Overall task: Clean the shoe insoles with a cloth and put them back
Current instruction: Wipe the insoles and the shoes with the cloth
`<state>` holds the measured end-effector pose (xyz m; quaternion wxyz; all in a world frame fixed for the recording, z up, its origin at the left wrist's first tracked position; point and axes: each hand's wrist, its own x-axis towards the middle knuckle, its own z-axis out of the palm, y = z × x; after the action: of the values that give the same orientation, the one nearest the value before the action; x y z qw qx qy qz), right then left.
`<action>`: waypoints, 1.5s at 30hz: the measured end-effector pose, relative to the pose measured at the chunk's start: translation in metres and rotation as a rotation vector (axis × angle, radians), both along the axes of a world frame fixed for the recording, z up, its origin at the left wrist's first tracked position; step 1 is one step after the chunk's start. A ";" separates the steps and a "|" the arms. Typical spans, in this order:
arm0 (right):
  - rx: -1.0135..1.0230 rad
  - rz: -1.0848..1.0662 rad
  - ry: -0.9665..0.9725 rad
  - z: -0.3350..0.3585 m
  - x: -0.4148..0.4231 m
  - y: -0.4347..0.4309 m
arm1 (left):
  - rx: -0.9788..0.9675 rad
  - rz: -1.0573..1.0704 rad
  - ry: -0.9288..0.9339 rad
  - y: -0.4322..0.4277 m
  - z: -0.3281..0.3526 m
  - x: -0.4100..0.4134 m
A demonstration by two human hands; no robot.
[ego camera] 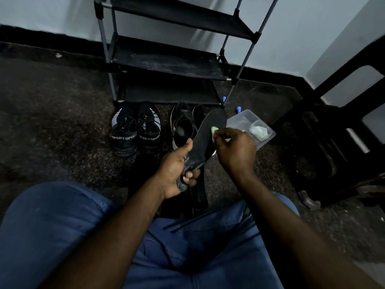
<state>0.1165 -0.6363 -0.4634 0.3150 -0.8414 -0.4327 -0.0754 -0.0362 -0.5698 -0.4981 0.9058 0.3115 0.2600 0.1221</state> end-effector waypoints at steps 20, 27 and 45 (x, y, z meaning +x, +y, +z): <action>0.057 0.007 -0.008 -0.020 -0.014 -0.017 | -0.072 0.069 -0.061 0.002 -0.003 -0.003; -0.046 0.158 -0.166 -0.011 -0.011 -0.015 | -0.104 0.040 -0.101 0.005 0.000 -0.002; 0.100 0.022 0.118 -0.003 0.015 0.000 | -0.066 -0.026 -0.104 0.005 -0.001 -0.002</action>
<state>0.1319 -0.6364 -0.4663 0.3826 -0.8228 -0.4180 -0.0437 -0.0386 -0.5646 -0.4995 0.9293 0.2782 0.2123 0.1177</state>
